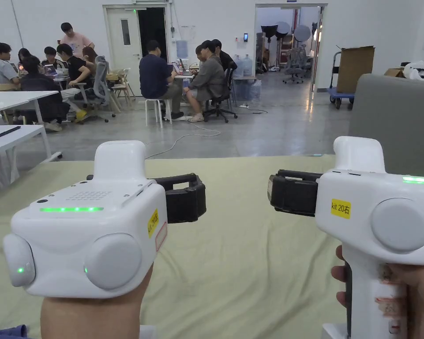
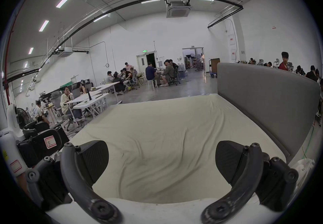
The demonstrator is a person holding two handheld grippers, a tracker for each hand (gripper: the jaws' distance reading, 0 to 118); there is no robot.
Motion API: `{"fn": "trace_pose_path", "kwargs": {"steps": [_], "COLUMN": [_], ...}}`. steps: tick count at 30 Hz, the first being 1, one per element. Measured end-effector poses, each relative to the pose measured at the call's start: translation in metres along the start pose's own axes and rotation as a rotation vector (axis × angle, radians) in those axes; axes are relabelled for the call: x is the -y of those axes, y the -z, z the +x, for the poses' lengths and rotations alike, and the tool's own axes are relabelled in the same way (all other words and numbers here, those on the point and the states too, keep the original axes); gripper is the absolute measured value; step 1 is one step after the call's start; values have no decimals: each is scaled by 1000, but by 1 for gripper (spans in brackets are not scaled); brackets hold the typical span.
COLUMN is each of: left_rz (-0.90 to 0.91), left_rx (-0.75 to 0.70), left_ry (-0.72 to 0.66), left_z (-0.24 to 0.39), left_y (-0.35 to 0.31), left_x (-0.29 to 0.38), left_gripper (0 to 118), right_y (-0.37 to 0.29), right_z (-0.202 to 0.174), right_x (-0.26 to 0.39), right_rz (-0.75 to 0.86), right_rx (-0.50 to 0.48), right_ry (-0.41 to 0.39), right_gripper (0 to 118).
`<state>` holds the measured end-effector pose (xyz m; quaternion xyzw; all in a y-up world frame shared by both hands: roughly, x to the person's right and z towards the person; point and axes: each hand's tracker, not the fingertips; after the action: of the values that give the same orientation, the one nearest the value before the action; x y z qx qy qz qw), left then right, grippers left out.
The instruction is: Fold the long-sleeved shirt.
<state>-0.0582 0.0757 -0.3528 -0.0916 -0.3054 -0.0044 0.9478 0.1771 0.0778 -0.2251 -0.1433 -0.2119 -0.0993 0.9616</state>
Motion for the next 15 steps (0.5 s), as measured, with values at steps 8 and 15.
{"fn": "trace_pose_path", "kwargs": {"steps": [8,15], "left_rz": [-6,-13], "left_rx": [6,2], "left_ry": [13,1], "left_z": [-2,-5], "left_y": [-1,0], "left_x": [0,1], "left_gripper": [118,118], "right_y": [-1,-1], "right_z": [1,-2], "right_x": [1,3], "right_rz": [-5,-1], "right_rx": [9,21], "right_ry": [5,-23], "right_gripper": [118,115]}}
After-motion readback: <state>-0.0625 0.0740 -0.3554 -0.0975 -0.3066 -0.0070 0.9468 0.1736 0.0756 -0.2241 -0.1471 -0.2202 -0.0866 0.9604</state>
